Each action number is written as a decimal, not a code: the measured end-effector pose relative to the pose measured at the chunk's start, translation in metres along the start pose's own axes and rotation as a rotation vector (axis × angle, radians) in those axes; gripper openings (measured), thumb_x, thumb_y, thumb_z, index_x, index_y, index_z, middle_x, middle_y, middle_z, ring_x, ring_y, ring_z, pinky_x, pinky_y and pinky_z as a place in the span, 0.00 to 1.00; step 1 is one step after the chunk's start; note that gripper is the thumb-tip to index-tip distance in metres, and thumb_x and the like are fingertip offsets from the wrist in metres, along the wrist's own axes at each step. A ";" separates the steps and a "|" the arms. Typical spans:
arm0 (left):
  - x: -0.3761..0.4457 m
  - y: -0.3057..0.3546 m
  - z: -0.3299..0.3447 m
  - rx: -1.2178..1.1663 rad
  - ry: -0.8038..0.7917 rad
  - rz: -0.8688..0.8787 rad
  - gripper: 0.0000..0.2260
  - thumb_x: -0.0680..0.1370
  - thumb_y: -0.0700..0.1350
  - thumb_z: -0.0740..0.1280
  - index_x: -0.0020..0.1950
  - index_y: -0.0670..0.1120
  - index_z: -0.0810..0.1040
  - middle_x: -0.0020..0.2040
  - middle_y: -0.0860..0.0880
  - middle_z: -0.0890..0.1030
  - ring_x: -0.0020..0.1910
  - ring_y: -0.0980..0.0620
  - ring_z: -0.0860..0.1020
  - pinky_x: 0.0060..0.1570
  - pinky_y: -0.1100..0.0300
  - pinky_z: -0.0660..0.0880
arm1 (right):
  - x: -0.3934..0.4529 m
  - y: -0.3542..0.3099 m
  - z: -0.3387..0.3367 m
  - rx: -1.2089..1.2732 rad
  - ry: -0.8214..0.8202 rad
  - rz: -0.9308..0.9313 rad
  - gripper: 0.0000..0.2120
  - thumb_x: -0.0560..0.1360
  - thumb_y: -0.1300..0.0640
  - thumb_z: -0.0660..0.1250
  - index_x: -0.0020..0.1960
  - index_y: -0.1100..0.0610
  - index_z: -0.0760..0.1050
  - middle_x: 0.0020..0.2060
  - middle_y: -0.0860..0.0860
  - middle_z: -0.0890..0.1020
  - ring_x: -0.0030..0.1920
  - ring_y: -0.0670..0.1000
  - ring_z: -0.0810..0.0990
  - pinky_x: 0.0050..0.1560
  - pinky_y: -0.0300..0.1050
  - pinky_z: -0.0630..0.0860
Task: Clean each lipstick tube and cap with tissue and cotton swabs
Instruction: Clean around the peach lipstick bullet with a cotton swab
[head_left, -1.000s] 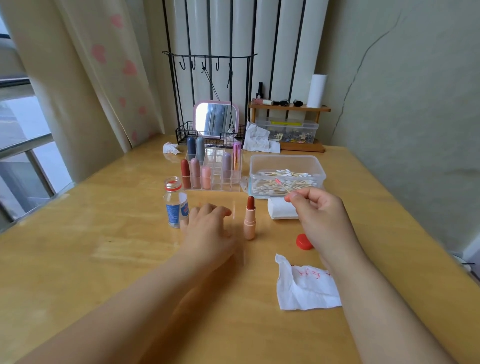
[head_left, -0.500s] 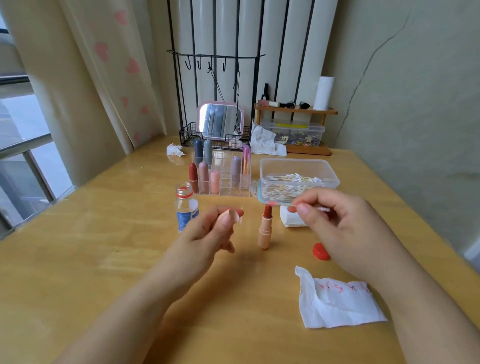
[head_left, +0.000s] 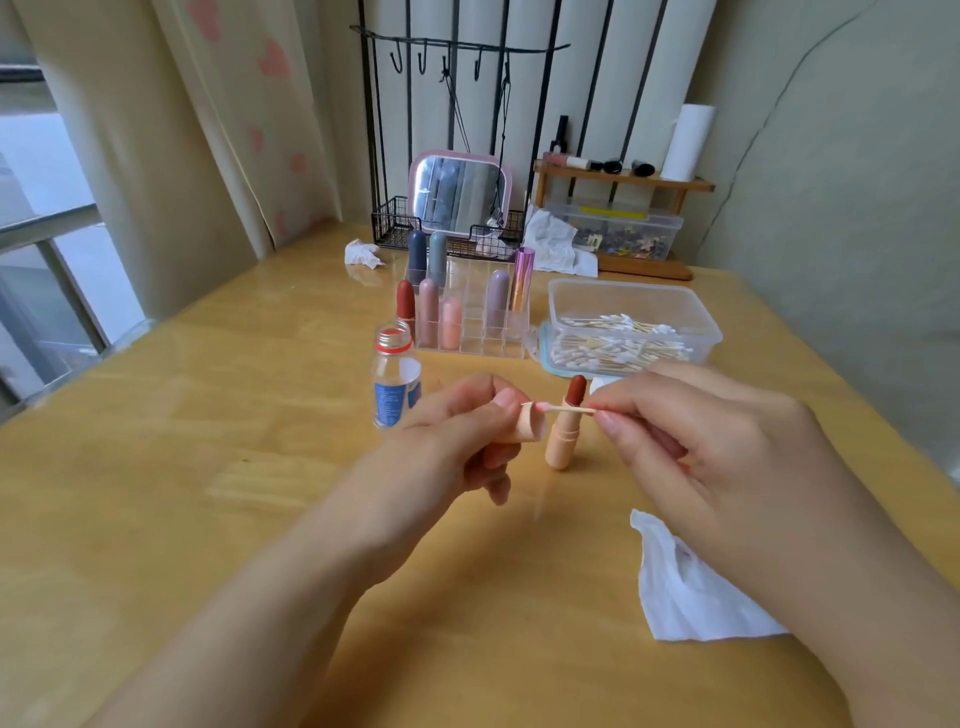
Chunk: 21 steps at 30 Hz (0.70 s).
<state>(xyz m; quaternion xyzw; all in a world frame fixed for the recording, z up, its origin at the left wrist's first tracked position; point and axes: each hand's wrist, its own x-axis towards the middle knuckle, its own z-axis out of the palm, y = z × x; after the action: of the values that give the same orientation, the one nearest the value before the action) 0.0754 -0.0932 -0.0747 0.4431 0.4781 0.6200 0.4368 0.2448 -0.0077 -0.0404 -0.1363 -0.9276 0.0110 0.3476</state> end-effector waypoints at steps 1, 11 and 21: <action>0.000 0.000 0.000 0.005 0.004 -0.004 0.10 0.73 0.50 0.61 0.38 0.46 0.79 0.30 0.51 0.66 0.30 0.53 0.64 0.34 0.62 0.71 | 0.000 -0.001 0.001 -0.034 -0.009 0.000 0.09 0.76 0.57 0.60 0.43 0.55 0.79 0.33 0.39 0.66 0.35 0.40 0.63 0.38 0.29 0.63; 0.002 -0.002 -0.001 -0.011 0.008 -0.025 0.09 0.72 0.47 0.61 0.36 0.45 0.78 0.30 0.48 0.64 0.29 0.53 0.63 0.33 0.62 0.71 | -0.001 -0.002 0.003 -0.086 -0.006 -0.018 0.10 0.76 0.57 0.61 0.43 0.56 0.81 0.34 0.42 0.65 0.35 0.43 0.61 0.37 0.35 0.66; 0.004 -0.005 0.000 -0.012 0.014 -0.027 0.10 0.72 0.47 0.60 0.35 0.47 0.78 0.30 0.50 0.65 0.30 0.53 0.64 0.34 0.62 0.71 | -0.002 -0.011 0.003 0.022 0.005 0.108 0.09 0.74 0.53 0.61 0.41 0.51 0.80 0.23 0.39 0.63 0.27 0.45 0.66 0.27 0.44 0.66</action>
<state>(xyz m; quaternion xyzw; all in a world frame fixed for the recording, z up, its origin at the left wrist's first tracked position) 0.0753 -0.0883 -0.0795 0.4294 0.4837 0.6199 0.4443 0.2413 -0.0189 -0.0424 -0.1825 -0.9179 0.0395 0.3501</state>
